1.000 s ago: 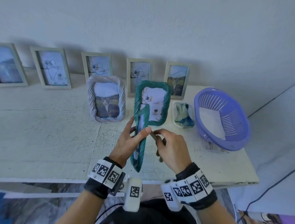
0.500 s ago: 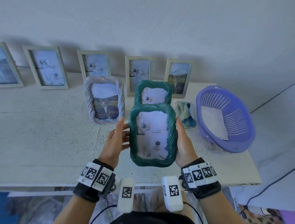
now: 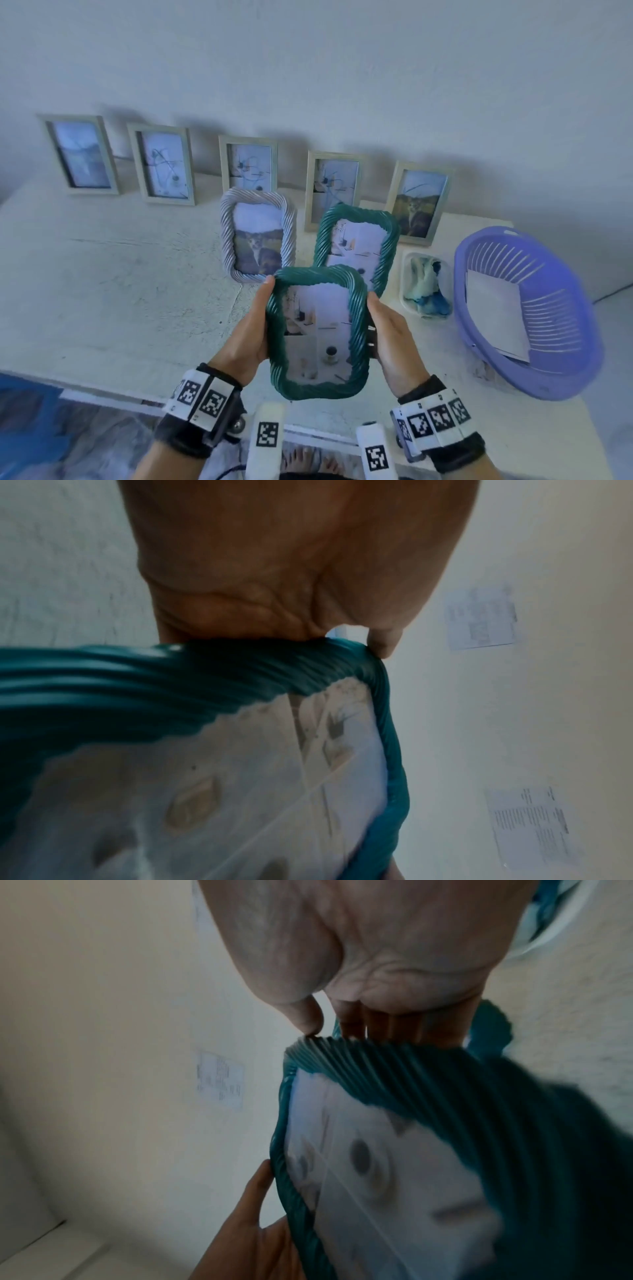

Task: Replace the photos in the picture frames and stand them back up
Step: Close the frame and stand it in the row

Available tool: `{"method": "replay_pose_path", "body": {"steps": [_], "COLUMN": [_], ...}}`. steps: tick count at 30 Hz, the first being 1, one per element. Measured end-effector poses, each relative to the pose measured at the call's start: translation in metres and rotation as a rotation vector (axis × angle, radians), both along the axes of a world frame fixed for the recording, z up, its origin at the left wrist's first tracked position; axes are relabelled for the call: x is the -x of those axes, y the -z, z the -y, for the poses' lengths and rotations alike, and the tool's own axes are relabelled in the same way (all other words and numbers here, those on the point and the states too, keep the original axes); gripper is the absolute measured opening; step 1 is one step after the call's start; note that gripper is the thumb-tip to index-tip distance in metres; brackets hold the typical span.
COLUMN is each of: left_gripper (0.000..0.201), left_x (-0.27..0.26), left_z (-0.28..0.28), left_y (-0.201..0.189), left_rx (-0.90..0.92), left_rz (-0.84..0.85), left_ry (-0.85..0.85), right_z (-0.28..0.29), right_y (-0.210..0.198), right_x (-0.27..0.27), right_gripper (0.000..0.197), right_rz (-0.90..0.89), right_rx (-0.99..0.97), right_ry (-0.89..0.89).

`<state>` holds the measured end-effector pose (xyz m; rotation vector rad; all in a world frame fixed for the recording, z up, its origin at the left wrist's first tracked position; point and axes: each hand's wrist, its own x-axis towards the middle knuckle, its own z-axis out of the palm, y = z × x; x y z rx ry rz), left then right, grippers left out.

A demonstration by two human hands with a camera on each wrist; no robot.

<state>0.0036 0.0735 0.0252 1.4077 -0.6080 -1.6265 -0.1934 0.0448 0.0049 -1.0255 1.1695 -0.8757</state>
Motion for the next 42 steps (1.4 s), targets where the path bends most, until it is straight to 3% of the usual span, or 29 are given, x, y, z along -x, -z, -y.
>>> {"method": "replay_pose_path", "body": {"steps": [5, 8, 15, 18, 25, 29, 32, 39, 42], "left_gripper": [0.062, 0.059, 0.084, 0.083, 0.11, 0.083, 0.098, 0.096, 0.07], "left_x": [-0.042, -0.077, -0.176, -0.215, -0.28, -0.287, -0.294, -0.301, -0.301], "left_z": [-0.016, -0.022, 0.008, 0.032, 0.076, 0.084, 0.089, 0.091, 0.08], "left_y": [-0.015, -0.027, -0.031, -0.022, 0.008, 0.011, 0.02, 0.031, 0.031], "left_rx": [0.044, 0.089, 0.115, 0.141, 0.116, 0.138, 0.129, 0.126, 0.163], "left_rz": [0.145, 0.221, 0.37, 0.405, 0.361, 0.334, 0.31, 0.3, 0.346], "left_ry": [-0.126, -0.27, -0.468, -0.45, -0.329, -0.28, -0.257, -0.211, -0.234], "right_z": [0.014, 0.018, 0.051, 0.065, 0.089, 0.092, 0.093, 0.086, 0.077], "right_y": [-0.003, -0.015, -0.021, -0.021, -0.015, -0.011, -0.007, -0.005, -0.008], "right_x": [-0.028, -0.065, -0.169, -0.205, -0.26, -0.274, -0.278, -0.28, -0.276], "right_gripper": [0.006, 0.013, 0.044, 0.046, 0.05, 0.053, 0.054, 0.055, 0.054], "right_rz": [-0.169, -0.197, -0.261, -0.326, -0.476, -0.52, -0.547, -0.604, -0.617], "right_rx": [0.359, 0.459, 0.547, 0.567, 0.559, 0.515, 0.527, 0.533, 0.521], "right_ry": [-0.122, -0.232, -0.448, -0.48, -0.427, -0.401, -0.375, -0.352, -0.354]}}
